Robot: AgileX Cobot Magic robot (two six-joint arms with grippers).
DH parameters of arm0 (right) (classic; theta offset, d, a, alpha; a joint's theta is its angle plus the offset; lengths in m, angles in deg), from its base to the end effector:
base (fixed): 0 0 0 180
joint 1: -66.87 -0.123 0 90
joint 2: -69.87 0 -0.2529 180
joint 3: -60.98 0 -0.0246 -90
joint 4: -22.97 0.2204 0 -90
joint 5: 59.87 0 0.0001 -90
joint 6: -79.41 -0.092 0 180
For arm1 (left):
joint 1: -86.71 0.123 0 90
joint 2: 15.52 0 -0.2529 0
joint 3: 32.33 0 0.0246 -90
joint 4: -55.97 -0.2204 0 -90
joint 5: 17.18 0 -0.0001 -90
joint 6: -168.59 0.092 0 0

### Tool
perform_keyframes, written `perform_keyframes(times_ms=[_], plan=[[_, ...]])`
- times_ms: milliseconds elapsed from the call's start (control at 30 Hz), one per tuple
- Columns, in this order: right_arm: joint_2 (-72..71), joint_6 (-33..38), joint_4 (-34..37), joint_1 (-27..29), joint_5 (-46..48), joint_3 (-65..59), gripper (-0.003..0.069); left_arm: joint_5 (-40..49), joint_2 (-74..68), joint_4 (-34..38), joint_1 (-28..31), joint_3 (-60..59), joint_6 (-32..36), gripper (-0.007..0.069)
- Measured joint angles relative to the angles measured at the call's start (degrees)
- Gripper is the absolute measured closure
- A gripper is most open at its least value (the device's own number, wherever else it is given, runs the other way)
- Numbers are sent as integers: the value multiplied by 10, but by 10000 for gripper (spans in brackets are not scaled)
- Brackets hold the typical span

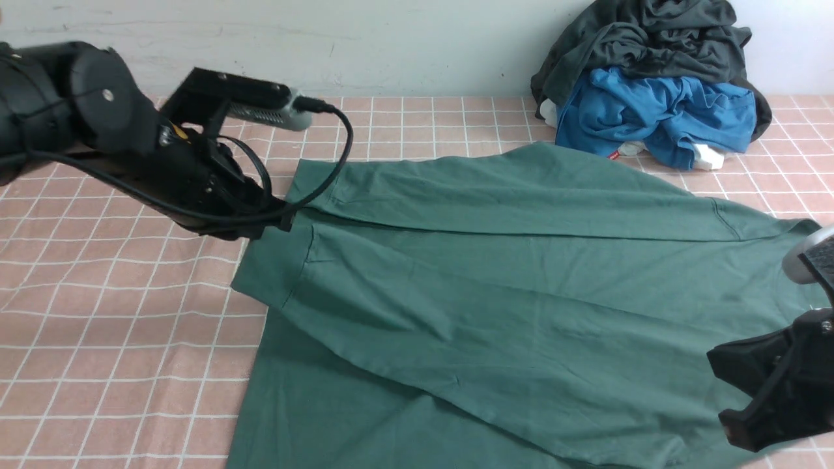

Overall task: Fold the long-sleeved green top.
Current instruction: Use the left arm to drag and place the cuff at the centered position on the left edge of the fabric, then use the left arm to clamp the cuff farthest from it, then use the left arm to drag and drop the cuff onto the cuff closest to the left arm

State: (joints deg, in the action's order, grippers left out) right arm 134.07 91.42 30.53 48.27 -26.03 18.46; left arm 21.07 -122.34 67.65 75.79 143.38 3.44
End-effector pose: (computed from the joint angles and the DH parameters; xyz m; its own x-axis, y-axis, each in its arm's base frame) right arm 0.1557 0.0595 0.2402 -0.6898 -0.3370 -0.6408 -0.4333 0.9012 -0.0075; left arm 0.3266 -0.0748 0.2305 -0.8109 0.2556 -0.5264 0.3329 0.9413 -0.0558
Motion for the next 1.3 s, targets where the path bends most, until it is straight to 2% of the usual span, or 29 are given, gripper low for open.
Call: perform_keyframes(times_ms=[100, 267, 333, 400, 567, 667, 800, 867, 933, 1067, 1233, 1300], plan=[[0, 0, 3, 0, 0, 0, 673, -4, -68, -6, 2, 52, -12, 526], [0, 0, 3, 0, -1, 0, 673, -9, -181, -9, 19, 210, -61, 331], [0, 0, 3, 0, -2, 0, 673, -9, -219, -12, 26, 268, -73, 286], [0, 0, 1, 0, -4, 0, 673, -2, -274, -15, 34, 345, -81, 251], [0, 3, -1, 0, -10, 0, 673, 42, -383, -17, 44, 474, -95, 237], [0, 10, -1, 0, -10, 0, 673, 78, -435, -17, 45, 533, -100, 266], [0, 11, -1, 0, -10, 0, 673, 123, -462, -16, 45, 574, -102, 432], [0, 11, -1, 0, -10, 0, 673, 142, -462, -15, 45, 579, -98, 552], [0, 11, -1, 0, -10, 0, 673, 152, -458, -13, 45, 579, -88, 599], [0, 12, -1, 0, -10, 0, 673, 188, -431, -8, 45, 579, -66, 621], [0, 12, -1, 0, -10, 0, 673, 301, -348, -5, 45, 580, -48, 625], [0, 12, -1, 0, -11, 0, 673, 311, -320, -5, 44, 566, -48, 625]])
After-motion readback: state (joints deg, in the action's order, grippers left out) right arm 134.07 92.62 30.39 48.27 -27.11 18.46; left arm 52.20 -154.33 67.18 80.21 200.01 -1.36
